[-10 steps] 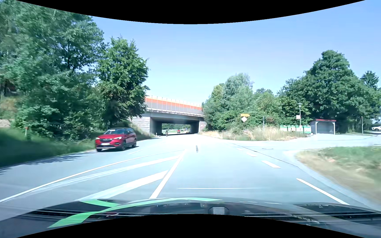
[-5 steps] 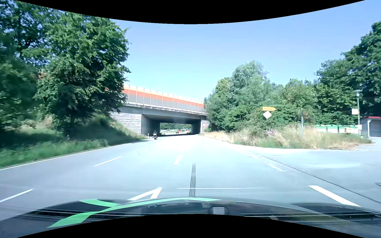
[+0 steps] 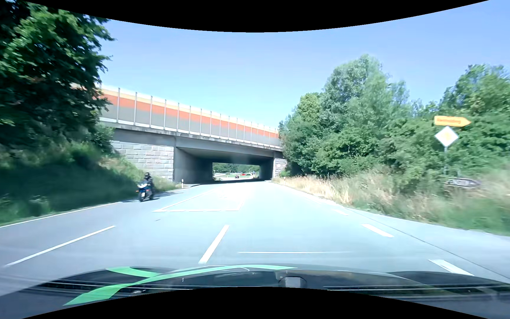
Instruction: Follow the waypoints while adhering to traffic rules and regulations
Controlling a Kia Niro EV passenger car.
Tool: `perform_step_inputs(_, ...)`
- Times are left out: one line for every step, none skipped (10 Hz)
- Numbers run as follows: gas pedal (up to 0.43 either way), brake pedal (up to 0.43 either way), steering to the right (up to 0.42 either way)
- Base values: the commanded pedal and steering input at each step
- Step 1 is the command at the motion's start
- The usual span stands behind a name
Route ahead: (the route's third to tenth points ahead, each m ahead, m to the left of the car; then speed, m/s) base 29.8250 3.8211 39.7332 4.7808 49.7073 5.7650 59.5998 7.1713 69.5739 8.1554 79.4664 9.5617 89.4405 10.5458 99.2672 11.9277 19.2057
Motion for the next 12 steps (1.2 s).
perform_step_inputs(0.087,0.000,-0.014)
perform_step_inputs(0.087,0.000,-0.014)
perform_step_inputs(0.087,0.000,-0.014)
perform_step_inputs(0.110,0.000,-0.014)
perform_step_inputs(0.118,0.000,-0.014)
perform_step_inputs(0.118,0.000,-0.015)
perform_step_inputs(0.110,0.000,-0.015)
perform_step_inputs(0.079,0.000,-0.015)
perform_step_inputs(0.059,0.000,-0.015)
perform_step_inputs(0.059,0.000,-0.015)
perform_step_inputs(0.067,0.000,-0.015)
perform_step_inputs(0.087,0.000,-0.015)
